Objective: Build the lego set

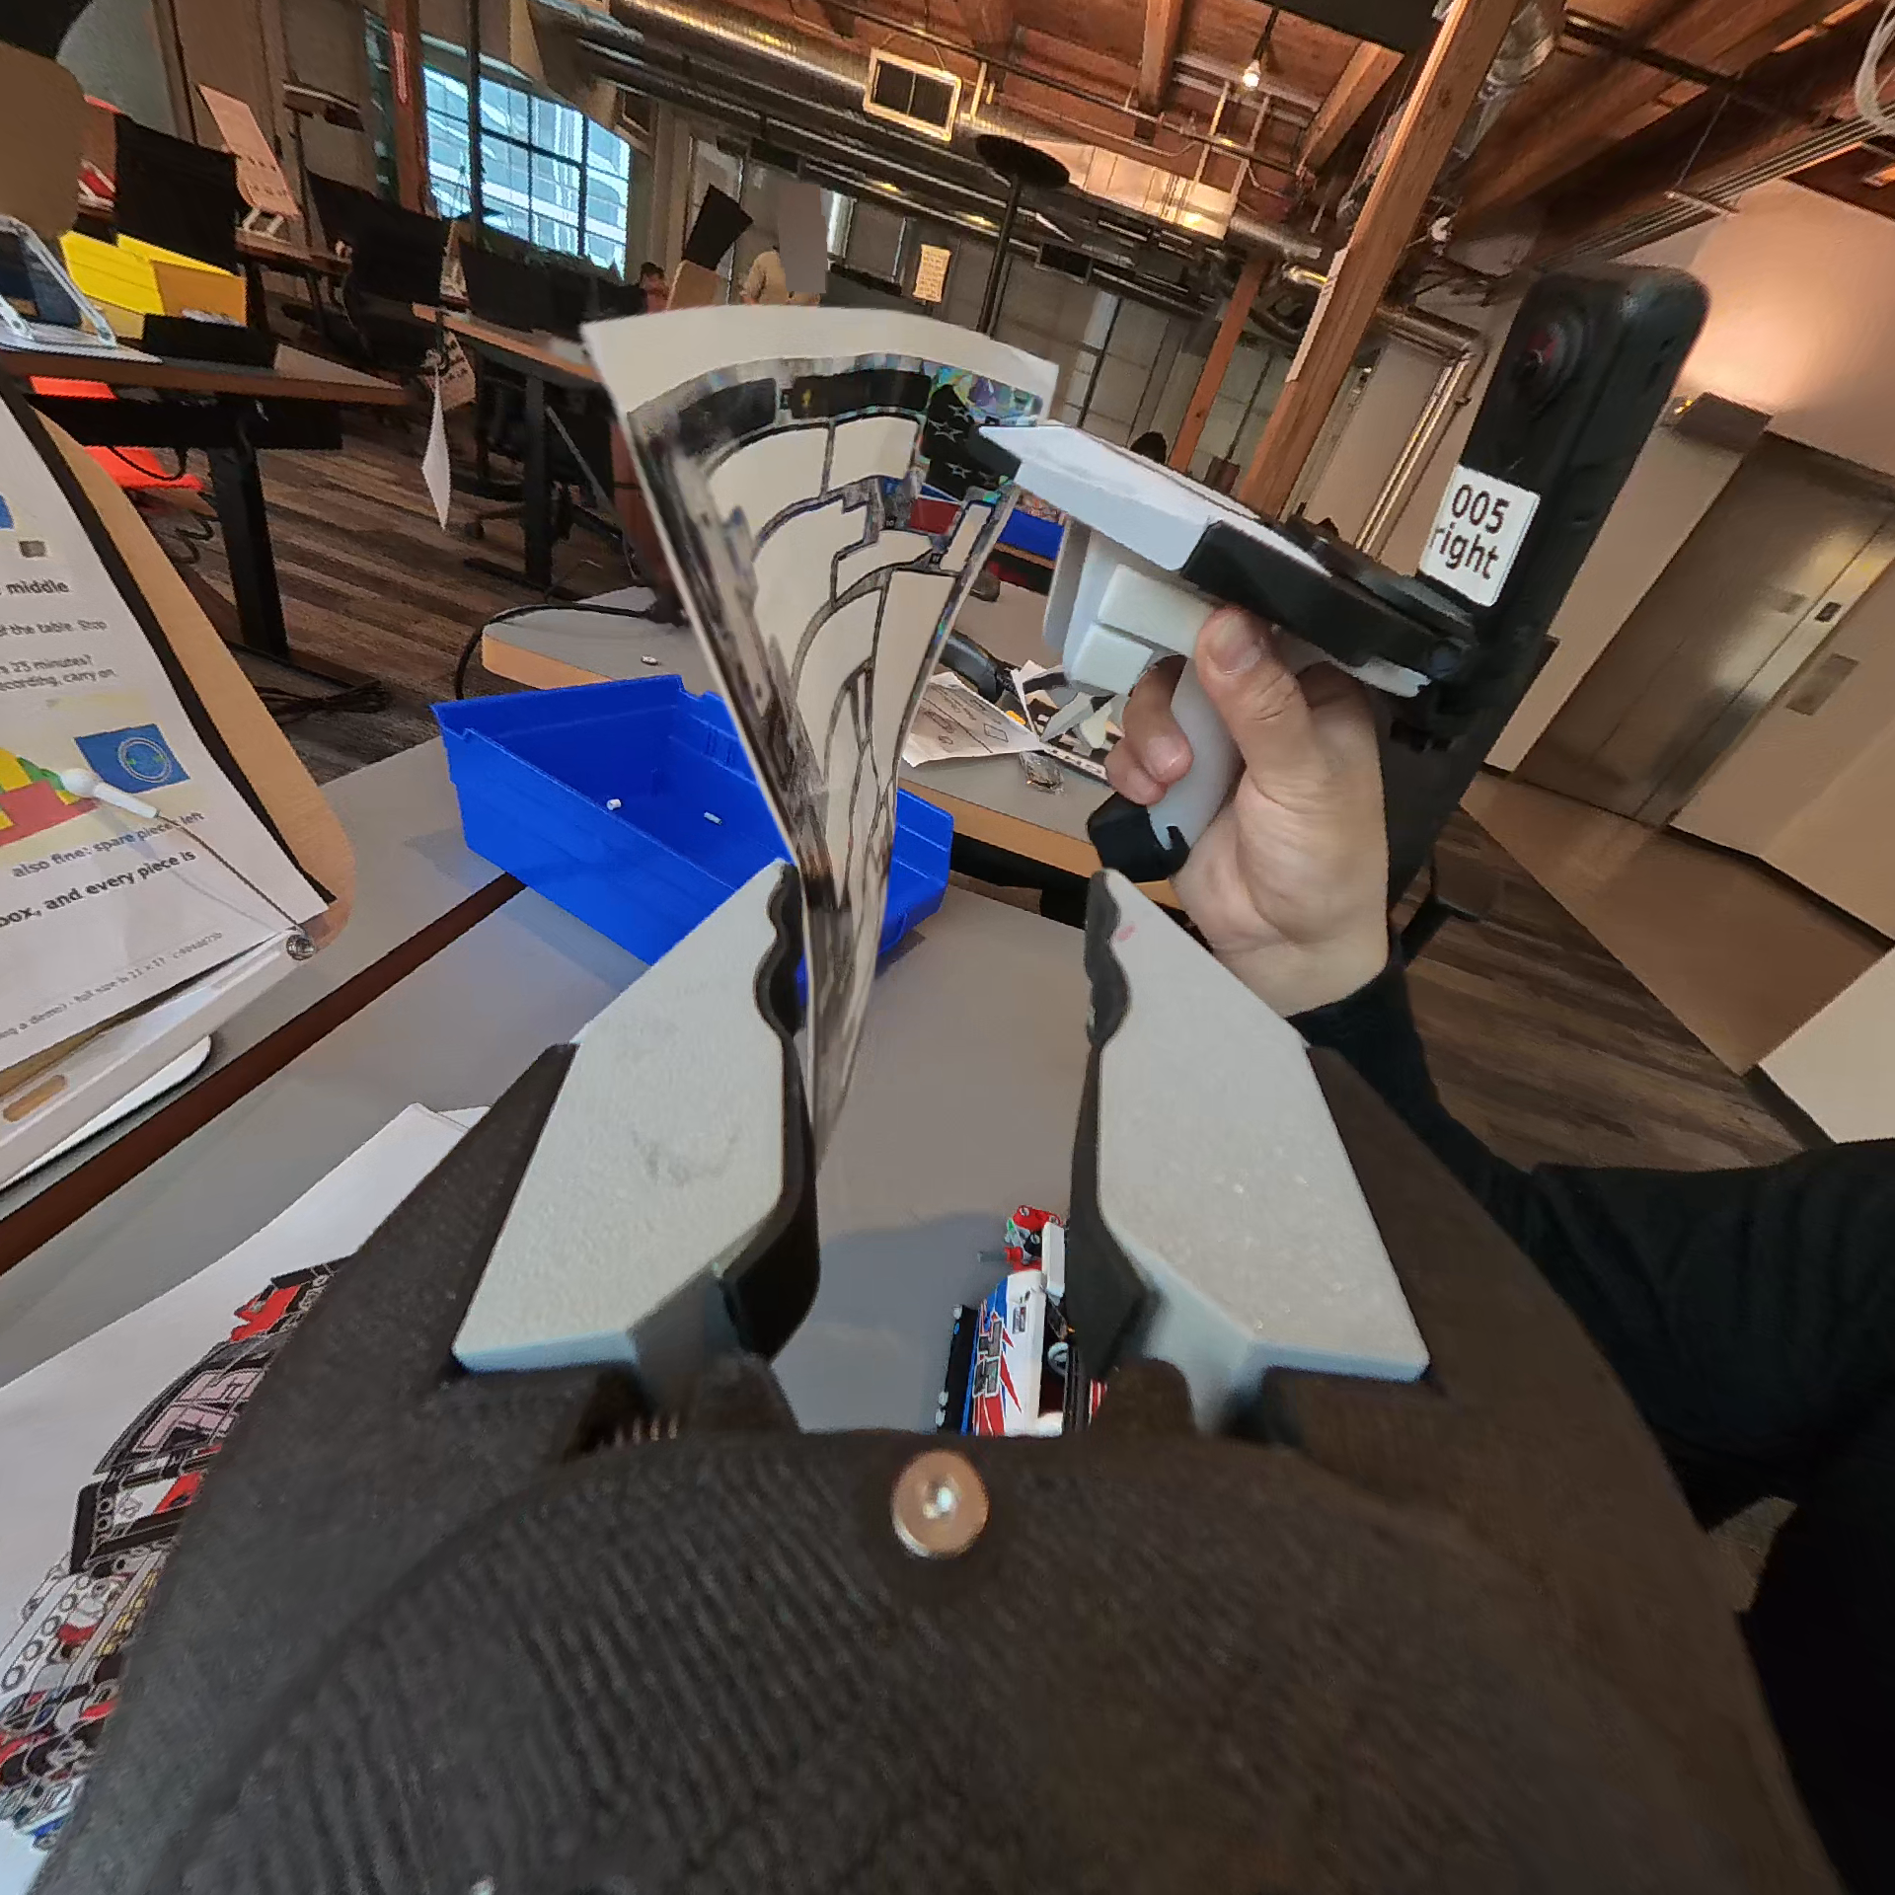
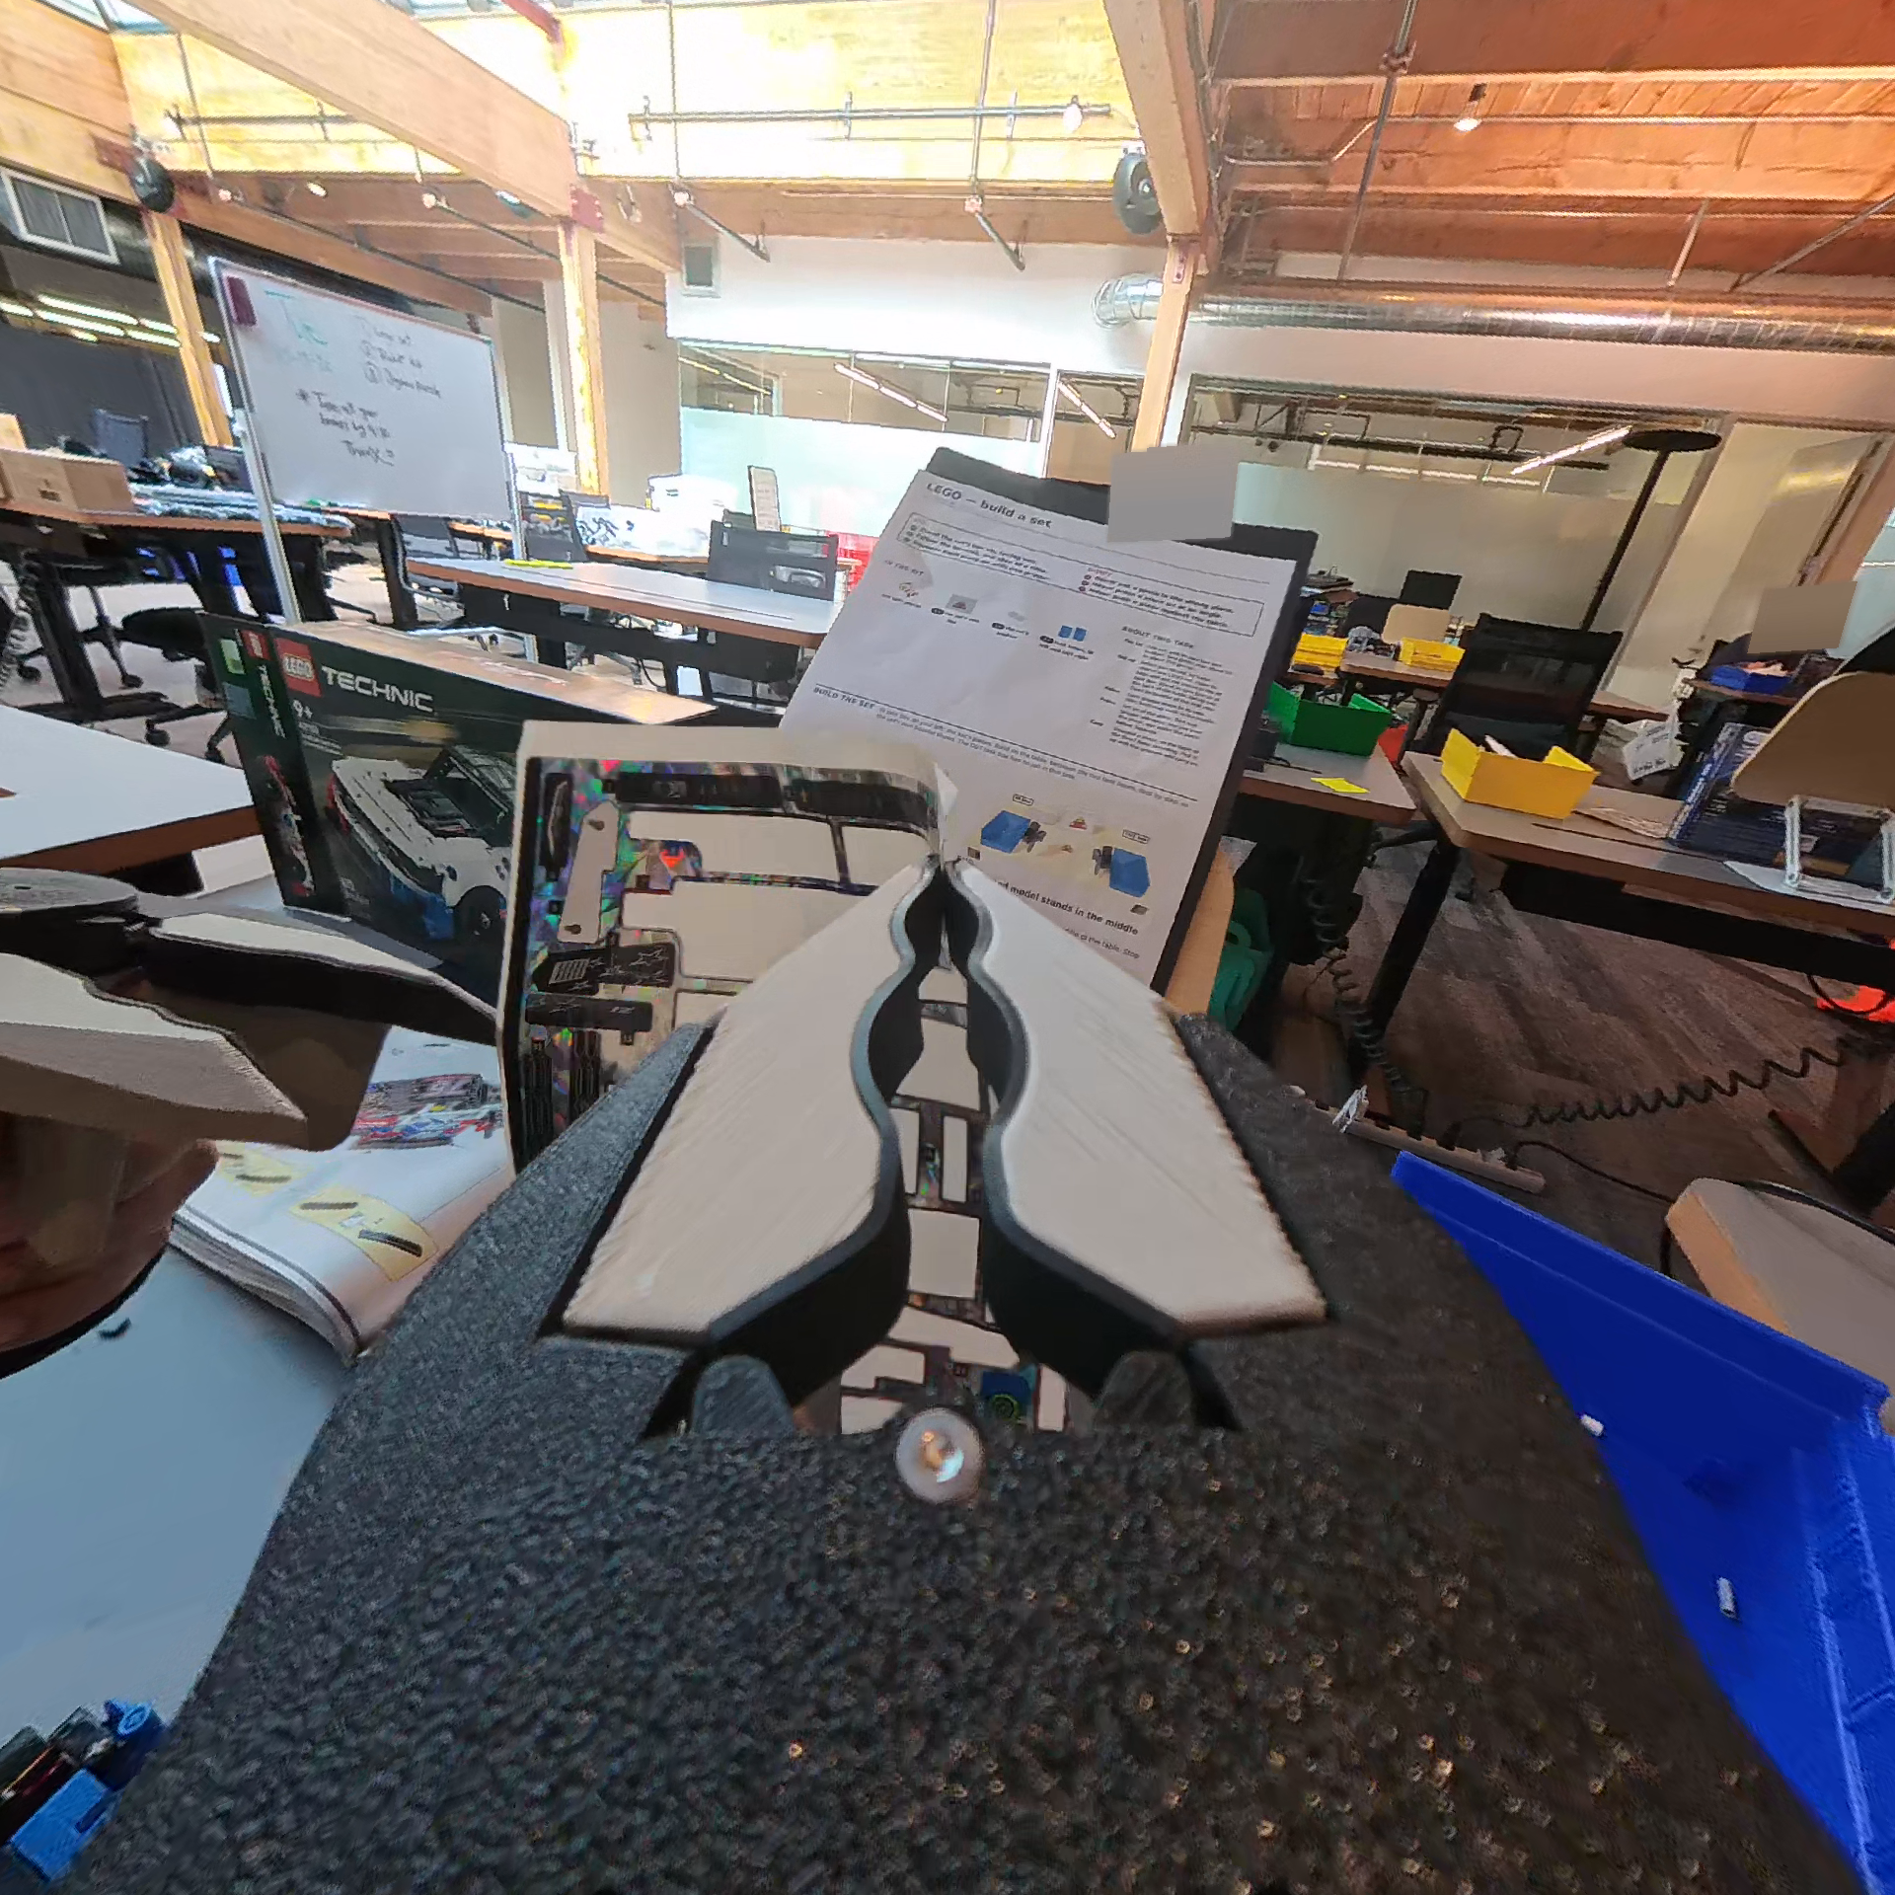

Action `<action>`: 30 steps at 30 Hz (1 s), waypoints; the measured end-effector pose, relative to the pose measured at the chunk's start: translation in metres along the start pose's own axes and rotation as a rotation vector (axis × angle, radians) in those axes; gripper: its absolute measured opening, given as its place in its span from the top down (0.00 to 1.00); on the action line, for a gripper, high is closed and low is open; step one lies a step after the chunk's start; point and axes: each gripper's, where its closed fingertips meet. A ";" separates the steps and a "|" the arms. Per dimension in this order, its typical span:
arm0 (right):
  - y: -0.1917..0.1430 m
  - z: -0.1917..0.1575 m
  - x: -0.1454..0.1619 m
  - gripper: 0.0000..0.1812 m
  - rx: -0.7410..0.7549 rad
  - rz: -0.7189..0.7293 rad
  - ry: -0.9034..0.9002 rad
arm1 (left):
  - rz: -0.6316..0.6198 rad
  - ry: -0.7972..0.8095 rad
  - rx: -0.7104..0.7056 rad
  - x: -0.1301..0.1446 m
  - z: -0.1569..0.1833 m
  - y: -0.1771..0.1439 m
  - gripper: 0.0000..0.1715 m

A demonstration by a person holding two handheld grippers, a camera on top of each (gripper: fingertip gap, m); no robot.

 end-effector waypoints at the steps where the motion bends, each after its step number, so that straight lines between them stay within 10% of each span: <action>1: -0.001 0.001 -0.001 1.00 0.004 0.003 0.003 | 0.001 -0.003 0.001 0.000 0.000 0.000 0.70; 11: -0.005 0.014 -0.005 1.00 0.066 0.031 -0.005 | 0.003 0.000 -0.005 -0.001 -0.002 -0.002 0.70; 30: 0.009 -0.067 0.024 1.00 -0.346 -0.121 0.061 | 0.005 0.008 -0.043 -0.002 -0.012 -0.007 0.69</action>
Point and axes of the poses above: each gripper's, where its closed fingertips meet, y out along the fingers, x out of its underside, z = x × y across the jaws, and after that the axes turned 4 degrees about x, right-handed
